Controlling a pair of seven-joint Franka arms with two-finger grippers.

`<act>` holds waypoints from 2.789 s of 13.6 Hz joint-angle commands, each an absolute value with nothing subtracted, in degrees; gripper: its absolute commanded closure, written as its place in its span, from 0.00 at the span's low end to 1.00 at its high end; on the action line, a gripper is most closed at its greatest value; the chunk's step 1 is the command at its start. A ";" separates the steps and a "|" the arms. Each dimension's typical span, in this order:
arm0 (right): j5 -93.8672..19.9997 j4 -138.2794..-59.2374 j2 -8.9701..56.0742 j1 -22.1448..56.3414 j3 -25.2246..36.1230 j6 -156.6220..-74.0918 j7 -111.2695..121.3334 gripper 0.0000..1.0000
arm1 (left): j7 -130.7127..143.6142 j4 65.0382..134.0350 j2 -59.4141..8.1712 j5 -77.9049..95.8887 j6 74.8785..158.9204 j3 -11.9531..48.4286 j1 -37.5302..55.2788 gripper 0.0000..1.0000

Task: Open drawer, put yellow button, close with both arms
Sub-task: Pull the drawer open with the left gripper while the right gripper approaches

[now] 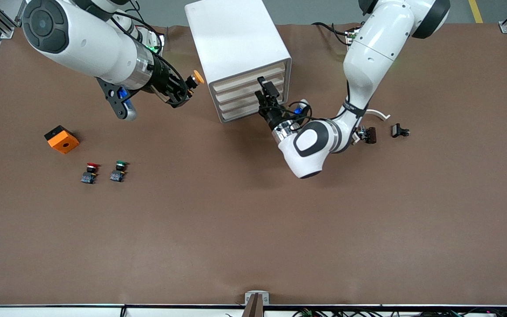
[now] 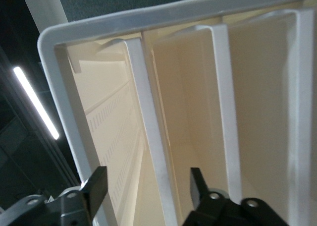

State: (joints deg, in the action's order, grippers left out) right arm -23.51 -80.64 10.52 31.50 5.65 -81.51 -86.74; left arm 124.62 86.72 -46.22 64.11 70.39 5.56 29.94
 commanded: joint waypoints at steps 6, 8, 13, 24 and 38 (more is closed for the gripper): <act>-24.70 -79.36 11.16 30.67 5.19 -81.21 -85.96 0.76 | 125.95 87.10 -46.49 64.69 69.34 5.19 33.74 0.56; -24.70 -79.28 11.16 30.76 5.18 -81.39 -85.96 0.76 | 126.21 87.10 -47.02 64.69 69.35 4.92 34.28 0.88; -24.78 -79.37 11.78 31.73 4.92 -82.87 -87.01 0.76 | 131.04 86.66 -47.81 64.51 69.35 3.52 33.58 1.00; -23.82 -79.37 14.85 40.51 4.92 -93.42 -100.62 0.75 | 131.22 81.65 -48.16 65.30 69.70 -2.02 29.71 1.00; -19.16 -80.24 20.91 47.99 4.92 -95.27 -103.97 0.77 | 131.13 76.21 -48.52 65.30 69.70 -2.02 24.88 0.00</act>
State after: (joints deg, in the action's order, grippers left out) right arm -20.75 -80.78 20.03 46.88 4.59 -95.32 -102.87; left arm 131.20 78.44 -48.17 64.64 70.27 -1.65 25.56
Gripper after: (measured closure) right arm 0.586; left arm 0.383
